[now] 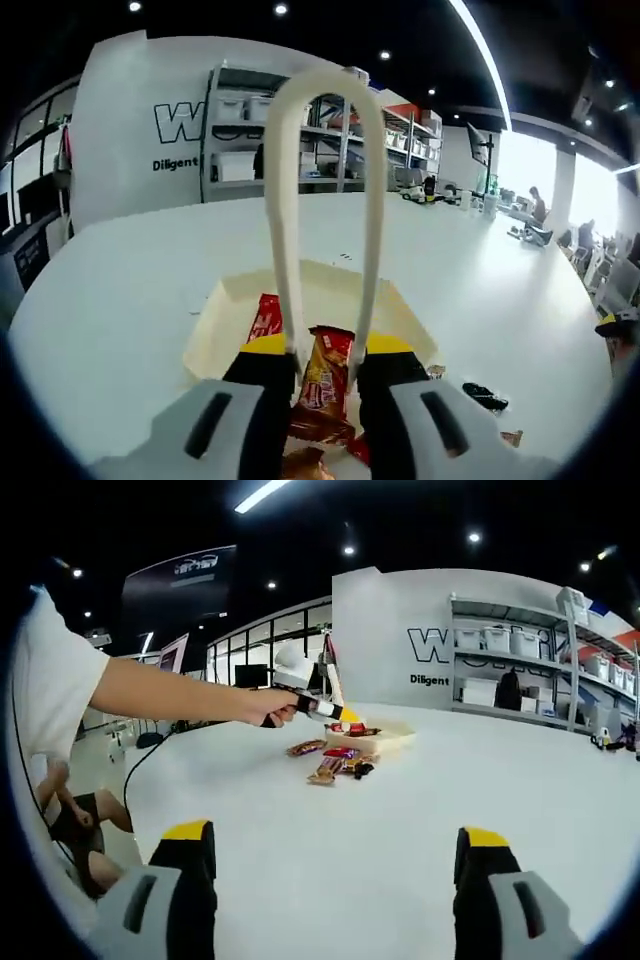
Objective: Place the target food into the container with the food tongs after gripping and lifting it, then release it inside without dropping or visibly crushing the food.
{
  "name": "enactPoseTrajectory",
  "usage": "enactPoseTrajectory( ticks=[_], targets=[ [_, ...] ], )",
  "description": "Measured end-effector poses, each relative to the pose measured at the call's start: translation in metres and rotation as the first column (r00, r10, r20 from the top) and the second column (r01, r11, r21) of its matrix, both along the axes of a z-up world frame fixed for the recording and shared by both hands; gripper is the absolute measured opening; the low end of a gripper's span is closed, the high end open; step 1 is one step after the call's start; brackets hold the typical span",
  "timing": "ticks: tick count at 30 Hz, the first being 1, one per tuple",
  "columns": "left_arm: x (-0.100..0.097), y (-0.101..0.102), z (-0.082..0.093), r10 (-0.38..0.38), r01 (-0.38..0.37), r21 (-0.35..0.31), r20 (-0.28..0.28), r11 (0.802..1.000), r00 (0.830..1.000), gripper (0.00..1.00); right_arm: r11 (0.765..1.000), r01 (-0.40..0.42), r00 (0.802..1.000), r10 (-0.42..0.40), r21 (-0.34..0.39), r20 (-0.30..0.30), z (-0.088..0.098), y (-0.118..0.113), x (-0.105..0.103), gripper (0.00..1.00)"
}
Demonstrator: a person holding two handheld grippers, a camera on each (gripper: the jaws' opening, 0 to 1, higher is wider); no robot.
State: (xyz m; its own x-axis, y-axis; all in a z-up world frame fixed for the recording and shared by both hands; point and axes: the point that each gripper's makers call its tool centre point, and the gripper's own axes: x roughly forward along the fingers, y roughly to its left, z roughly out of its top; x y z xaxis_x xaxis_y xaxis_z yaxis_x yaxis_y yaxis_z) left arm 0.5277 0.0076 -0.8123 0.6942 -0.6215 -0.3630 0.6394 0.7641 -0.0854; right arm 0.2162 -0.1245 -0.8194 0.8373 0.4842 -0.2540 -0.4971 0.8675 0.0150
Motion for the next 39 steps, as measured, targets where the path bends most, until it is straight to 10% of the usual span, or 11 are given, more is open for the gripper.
enactPoseTrajectory(
  ticks=[39],
  targets=[
    [0.034,-0.001,-0.021,0.034,-0.041,0.099,0.069,0.994,0.997,0.25,0.999,0.047,0.999,-0.047,-0.021,-0.024,-0.006,-0.018,-0.004,0.97]
  ],
)
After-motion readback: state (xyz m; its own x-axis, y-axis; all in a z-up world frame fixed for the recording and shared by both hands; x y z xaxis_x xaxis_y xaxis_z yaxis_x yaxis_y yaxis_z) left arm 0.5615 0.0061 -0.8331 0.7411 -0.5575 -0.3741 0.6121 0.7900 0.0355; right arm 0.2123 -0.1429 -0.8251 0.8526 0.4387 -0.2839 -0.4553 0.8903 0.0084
